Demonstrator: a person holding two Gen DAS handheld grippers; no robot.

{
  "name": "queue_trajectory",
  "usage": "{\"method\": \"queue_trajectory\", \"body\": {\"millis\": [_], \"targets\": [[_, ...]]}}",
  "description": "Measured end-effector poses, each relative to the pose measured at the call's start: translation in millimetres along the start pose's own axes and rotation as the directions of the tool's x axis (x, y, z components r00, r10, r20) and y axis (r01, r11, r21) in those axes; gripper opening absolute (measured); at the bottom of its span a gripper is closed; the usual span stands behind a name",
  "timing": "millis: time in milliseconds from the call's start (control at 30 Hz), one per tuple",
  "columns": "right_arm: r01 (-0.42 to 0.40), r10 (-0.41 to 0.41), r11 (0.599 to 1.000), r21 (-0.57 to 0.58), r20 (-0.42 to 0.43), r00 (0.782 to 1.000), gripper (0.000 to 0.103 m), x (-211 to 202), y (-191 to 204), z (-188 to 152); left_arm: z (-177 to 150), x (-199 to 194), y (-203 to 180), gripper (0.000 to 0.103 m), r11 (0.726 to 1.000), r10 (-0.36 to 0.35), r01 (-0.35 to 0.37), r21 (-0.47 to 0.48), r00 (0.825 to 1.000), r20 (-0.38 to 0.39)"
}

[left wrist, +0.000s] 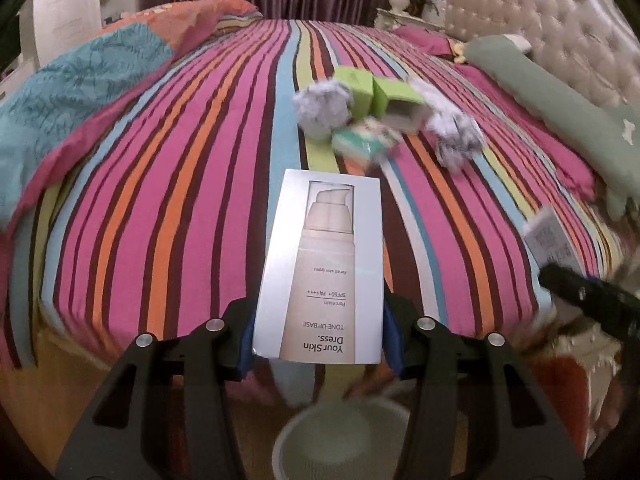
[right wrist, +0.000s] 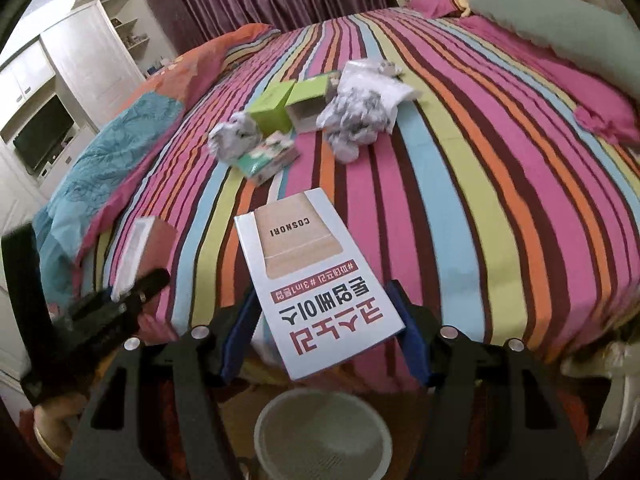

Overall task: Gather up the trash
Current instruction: 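Grasp the white-and-red box with the right tool while the left tool grasps the white cosmetic box, then carry both boxes over the wastebasket and open both tools to drop them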

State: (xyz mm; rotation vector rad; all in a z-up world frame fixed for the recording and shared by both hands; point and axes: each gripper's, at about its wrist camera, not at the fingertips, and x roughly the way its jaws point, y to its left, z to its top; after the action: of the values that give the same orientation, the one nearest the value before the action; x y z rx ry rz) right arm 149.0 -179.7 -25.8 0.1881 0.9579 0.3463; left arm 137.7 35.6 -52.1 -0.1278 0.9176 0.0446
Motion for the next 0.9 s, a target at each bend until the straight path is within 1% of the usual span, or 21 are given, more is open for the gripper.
{"method": "queue_trajectory", "body": {"millis": [200,333,467,533,633,667,733,767,833,867,900], "targets": [[-0.015,0.017,0.999,0.034,-0.055,0.998,0.060,1.5,10.7,-38.2,-56.9,-11.9,-5.2,0.049,0.999,-0.028,0.030,0.027,0.996,-0.082],[-0.013,0.019,0.999,0.053,-0.109,0.994,0.060,7.5,17.1,-64.1,-86.8,-9.4,-10.7,0.049,0.997,-0.049,0.057,0.045,0.986,-0.161],[-0.006,0.026,0.994,0.106,-0.189,0.982,0.060,20.8,13.2,-88.6,-116.5,4.5,-13.2,0.049,0.995,-0.095,0.097,-0.005,0.958,-0.271],[0.007,0.023,0.992,0.127,-0.227,0.974,0.060,25.9,11.3,-96.6,-126.3,14.8,-14.6,0.049,0.995,-0.095,0.097,-0.011,0.943,-0.320],[0.019,0.036,0.983,0.183,-0.294,0.955,0.060,41.9,3.6,-108.3,-140.2,32.9,-12.9,0.049,0.995,-0.099,0.090,-0.040,0.909,-0.404],[0.024,0.043,0.979,0.201,-0.320,0.946,0.060,48.9,0.9,-112.8,-146.0,40.5,-11.8,0.049,0.995,-0.095,0.081,-0.049,0.894,-0.438],[0.038,0.044,0.975,0.218,-0.359,0.932,0.060,59.9,-2.4,-121.0,-151.9,49.6,-10.9,0.049,0.995,-0.100,0.080,-0.063,0.873,-0.478],[0.049,0.040,0.974,0.222,-0.381,0.924,0.060,66.2,-3.5,-125.3,-156.1,55.9,-10.6,0.049,0.994,-0.105,0.079,-0.073,0.858,-0.503],[0.065,0.040,0.970,0.234,-0.420,0.906,0.060,77.5,-5.9,-131.8,-164.5,68.8,-9.7,0.049,0.990,-0.134,0.090,-0.106,0.823,-0.552],[0.075,0.041,0.968,0.241,-0.444,0.895,0.060,86.2,-7.2,-134.7,-172.0,79.4,-9.2,0.049,0.986,-0.159,0.094,-0.140,0.791,-0.590],[0.083,0.042,0.965,0.247,-0.461,0.887,0.060,90.5,-10.3,-138.9,-177.1,86.4,-9.1,0.049,0.984,-0.165,0.087,-0.155,0.771,-0.615]]}}
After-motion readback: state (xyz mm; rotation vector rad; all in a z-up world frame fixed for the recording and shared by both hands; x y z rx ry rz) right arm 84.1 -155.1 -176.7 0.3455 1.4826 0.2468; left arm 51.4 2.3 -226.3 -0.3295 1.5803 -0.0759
